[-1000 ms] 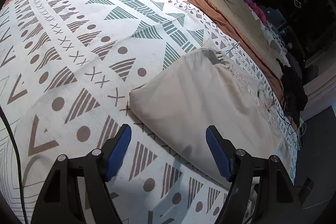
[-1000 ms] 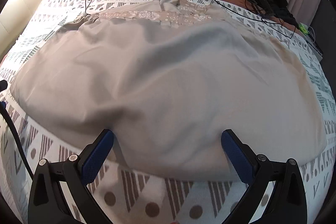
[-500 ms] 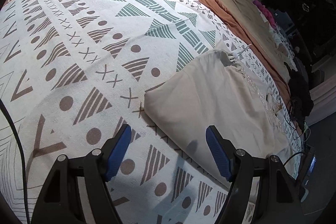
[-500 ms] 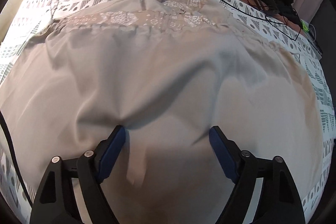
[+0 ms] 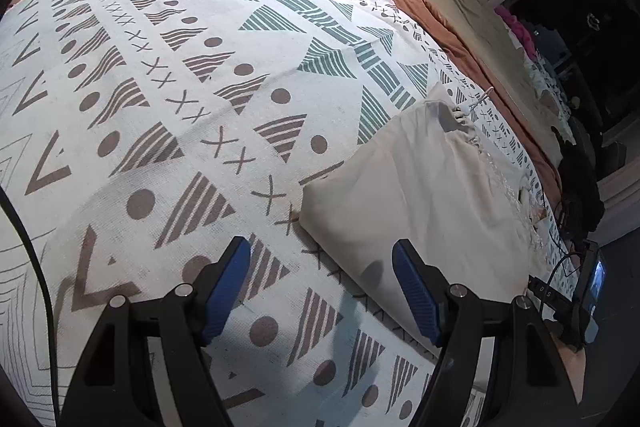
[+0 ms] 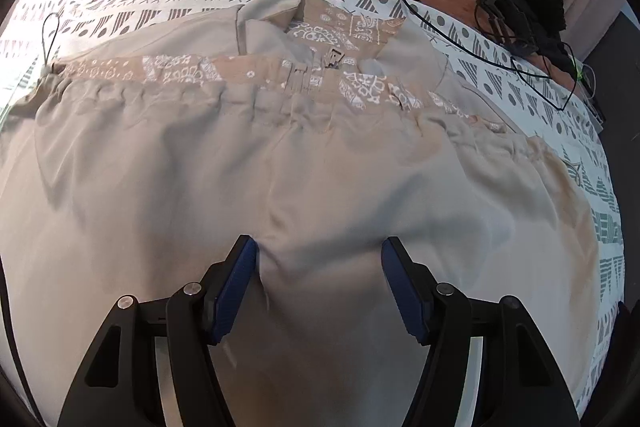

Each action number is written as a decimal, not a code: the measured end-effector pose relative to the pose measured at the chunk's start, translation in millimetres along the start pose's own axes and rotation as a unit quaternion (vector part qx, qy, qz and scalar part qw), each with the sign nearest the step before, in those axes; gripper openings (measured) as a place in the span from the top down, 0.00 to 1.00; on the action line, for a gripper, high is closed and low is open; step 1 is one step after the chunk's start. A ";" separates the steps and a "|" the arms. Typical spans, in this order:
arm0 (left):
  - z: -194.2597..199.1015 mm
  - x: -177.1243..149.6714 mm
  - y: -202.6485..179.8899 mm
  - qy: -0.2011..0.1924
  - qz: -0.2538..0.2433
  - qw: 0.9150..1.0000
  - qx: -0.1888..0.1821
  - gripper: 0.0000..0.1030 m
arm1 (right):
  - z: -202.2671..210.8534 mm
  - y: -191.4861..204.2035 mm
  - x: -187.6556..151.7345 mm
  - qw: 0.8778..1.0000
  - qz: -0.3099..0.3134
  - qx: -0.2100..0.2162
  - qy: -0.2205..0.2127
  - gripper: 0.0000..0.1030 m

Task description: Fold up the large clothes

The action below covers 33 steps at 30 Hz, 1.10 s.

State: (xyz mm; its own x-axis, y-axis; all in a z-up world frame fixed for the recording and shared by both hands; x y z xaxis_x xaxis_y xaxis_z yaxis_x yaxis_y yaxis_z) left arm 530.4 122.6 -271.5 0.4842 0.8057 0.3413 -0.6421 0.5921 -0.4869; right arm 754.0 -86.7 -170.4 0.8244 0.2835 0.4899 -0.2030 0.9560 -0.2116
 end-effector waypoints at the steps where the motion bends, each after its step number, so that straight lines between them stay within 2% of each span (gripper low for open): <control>1: 0.4 0.3 0.8 0.000 0.001 1.000 -0.001 0.28 | -0.2 -2.3 2.8 1.000 -0.001 0.003 0.002 0.38; 6: 1.6 1.4 0.9 0.001 0.007 1.000 -0.008 0.28 | 24.7 -10.9 0.0 1.000 -0.004 0.011 -0.022 0.38; 10: 3.3 1.7 -0.2 0.002 0.009 1.000 -0.016 0.28 | 67.8 -21.4 -23.7 0.997 -0.032 0.044 -0.057 0.38; 11: 3.8 1.7 0.1 0.002 0.010 1.000 -0.018 0.28 | 78.7 -23.1 -31.0 0.996 -0.036 0.053 -0.067 0.33; 12: 4.0 1.9 0.0 0.001 0.010 1.000 -0.019 0.28 | 90.4 -23.8 -38.2 0.994 -0.038 0.061 -0.078 0.22; 14: 4.0 2.5 0.2 0.001 0.011 1.000 -0.022 0.28 | 115.7 -27.6 -56.9 0.990 -0.048 0.082 -0.106 0.09; 18: 8.0 4.0 1.9 -0.004 0.018 0.999 -0.029 0.28 | 148.2 -43.9 -101.2 0.980 -0.085 0.113 -0.140 0.08; 20: 10.6 5.0 0.8 -0.010 0.017 0.999 -0.031 0.28 | 155.5 -50.4 -124.3 0.975 -0.104 0.132 -0.148 0.07; 24: 10.2 2.0 -4.2 -0.008 0.010 0.999 -0.037 0.28 | 173.3 -56.7 -166.0 0.968 -0.131 0.143 -0.162 0.07; 27: 6.6 -2.3 -9.5 -0.006 0.000 0.999 -0.036 0.28 | 168.7 -57.2 -189.8 0.963 -0.146 0.149 -0.171 0.06; 31: -2.8 -9.9 -19.7 -0.008 -0.034 0.999 -0.024 0.28 | 147.6 -47.6 -205.8 0.963 -0.148 0.167 -0.148 0.05; 33: -15.1 -14.9 -19.8 0.011 -0.034 0.999 -0.025 0.28 | 146.5 -45.4 -205.6 0.966 -0.135 0.159 -0.153 0.05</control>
State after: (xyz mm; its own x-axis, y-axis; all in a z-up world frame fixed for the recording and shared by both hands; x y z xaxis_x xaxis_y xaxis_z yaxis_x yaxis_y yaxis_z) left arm 544.9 98.6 -279.0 0.5383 0.7632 0.3574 -0.5769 0.6429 -0.5039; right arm 516.3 -177.3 -137.7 0.6852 -0.0180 0.7282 -0.1939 0.9591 0.2061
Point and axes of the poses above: each gripper's, at about its wrist camera, not at the fingertips, and z roughly against the way its jaws point, y to its left, x to its top, the point moved 7 cm from there along -z, roughly the way its jaws point, and after that the axes turned 8 degrees about z, right-handed, at the moved point
